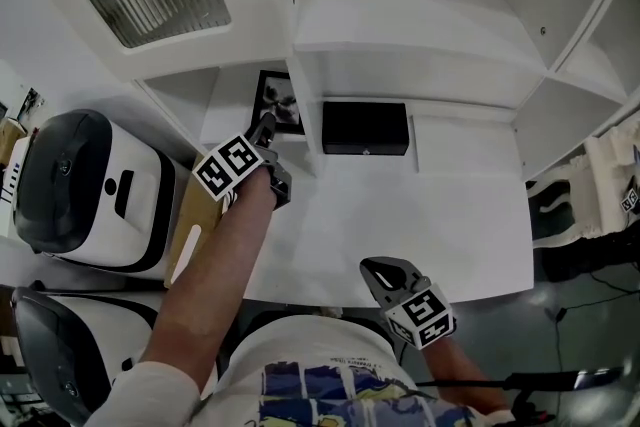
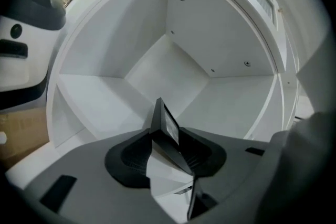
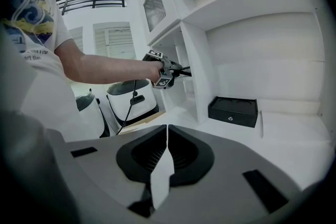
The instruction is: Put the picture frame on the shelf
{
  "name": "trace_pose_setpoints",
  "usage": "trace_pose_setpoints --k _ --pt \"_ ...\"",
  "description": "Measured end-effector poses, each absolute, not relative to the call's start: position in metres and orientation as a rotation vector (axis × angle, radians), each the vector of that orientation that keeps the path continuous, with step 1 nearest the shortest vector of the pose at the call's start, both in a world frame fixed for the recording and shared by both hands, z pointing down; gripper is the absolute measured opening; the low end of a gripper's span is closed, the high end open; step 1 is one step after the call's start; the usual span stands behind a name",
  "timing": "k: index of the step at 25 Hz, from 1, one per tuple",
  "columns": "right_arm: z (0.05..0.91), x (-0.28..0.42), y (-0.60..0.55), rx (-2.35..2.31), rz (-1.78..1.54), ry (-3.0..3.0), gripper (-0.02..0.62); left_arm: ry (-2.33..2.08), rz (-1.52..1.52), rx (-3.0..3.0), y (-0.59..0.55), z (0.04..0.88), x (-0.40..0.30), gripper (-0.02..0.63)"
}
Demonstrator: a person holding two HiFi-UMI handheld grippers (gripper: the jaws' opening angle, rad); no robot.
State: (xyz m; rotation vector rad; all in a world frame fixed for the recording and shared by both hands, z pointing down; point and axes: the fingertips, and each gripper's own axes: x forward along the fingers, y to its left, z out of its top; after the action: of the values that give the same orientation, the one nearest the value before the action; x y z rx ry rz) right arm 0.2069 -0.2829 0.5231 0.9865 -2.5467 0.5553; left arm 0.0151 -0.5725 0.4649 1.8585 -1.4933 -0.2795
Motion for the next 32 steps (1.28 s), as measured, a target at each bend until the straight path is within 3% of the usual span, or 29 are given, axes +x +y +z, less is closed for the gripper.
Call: trace_pose_setpoints --k 9,16,32 --pt "0.526 0.184 -0.284 0.944 0.539 -2.550 0.031 -1.624 0.127 1.978 -0.574 0.474 0.014 0.230" --pt "0.526 0.178 -0.285 0.934 0.533 -2.547 0.031 -1.702 0.404 2.111 -0.577 0.476 0.021 0.238" --pt "0.519 0.148 -0.278 0.911 0.451 -2.548 0.031 -1.620 0.339 2.272 -0.531 0.445 0.005 0.241"
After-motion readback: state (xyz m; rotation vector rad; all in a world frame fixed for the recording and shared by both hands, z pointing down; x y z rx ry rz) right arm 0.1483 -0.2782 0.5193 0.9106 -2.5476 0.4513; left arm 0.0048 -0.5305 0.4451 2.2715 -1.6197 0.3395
